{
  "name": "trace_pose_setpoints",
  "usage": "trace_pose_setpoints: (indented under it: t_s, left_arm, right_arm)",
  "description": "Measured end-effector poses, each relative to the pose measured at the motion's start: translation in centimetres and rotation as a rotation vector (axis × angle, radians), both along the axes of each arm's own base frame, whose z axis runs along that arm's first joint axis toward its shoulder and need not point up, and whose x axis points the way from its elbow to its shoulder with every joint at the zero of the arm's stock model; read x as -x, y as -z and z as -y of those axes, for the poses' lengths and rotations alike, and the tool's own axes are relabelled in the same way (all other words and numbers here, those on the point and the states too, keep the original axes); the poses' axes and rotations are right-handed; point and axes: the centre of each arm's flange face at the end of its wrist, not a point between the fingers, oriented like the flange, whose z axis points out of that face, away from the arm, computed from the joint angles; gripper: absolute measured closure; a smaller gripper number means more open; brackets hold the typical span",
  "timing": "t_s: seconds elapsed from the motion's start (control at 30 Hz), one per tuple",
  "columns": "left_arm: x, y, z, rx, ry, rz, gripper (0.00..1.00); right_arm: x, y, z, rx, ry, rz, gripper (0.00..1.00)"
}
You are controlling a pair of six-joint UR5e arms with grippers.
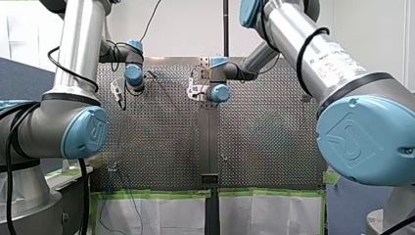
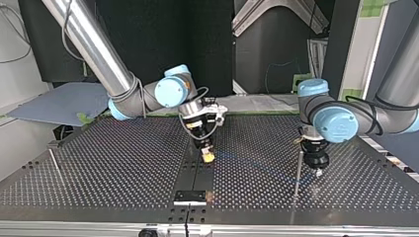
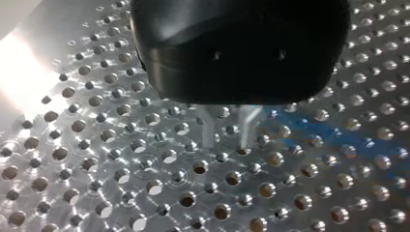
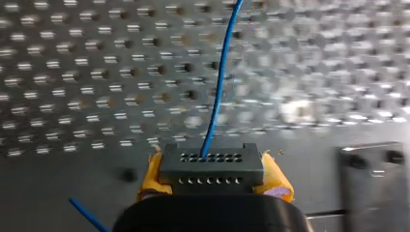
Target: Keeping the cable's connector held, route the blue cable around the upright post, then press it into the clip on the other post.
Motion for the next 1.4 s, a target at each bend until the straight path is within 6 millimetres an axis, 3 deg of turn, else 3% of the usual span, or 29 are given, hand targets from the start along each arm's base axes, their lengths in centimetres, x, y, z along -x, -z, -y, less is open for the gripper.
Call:
trace_pose_setpoints:
  t_s: [0.03, 0.23, 0.6, 1.13, 1.4]
  left_arm:
    - [0.1, 0.0, 0.0, 0.001, -0.002, -0.004, 0.01]
    - [0.2, 0.5, 0.3, 0.024, -0.006, -0.02, 0.01]
    - [-1.6, 4.5, 1.4, 0.075, 0.076, -0.054, 0.01]
    - [-2.3, 4.7, 1.0, 0.115, 0.109, -0.028, 0.01]
    - [-1.3, 5.2, 1.0, 0.092, 0.06, -0.095, 0.01]
  right_arm:
    - [0.0, 0.6, 0.0, -0.007, 0.001, -0.006, 1.0]
    - [0.1, 3.5, -0.4, -0.041, 0.003, -0.037, 1.0]
    - [0.8, 8.7, -1.3, -0.099, 0.018, -0.107, 1.0]
    - [1.9, 17.2, -2.5, -0.187, 0.062, -0.198, 1.0]
    - [2.3, 21.5, -3.4, -0.219, 0.074, -0.232, 1.0]
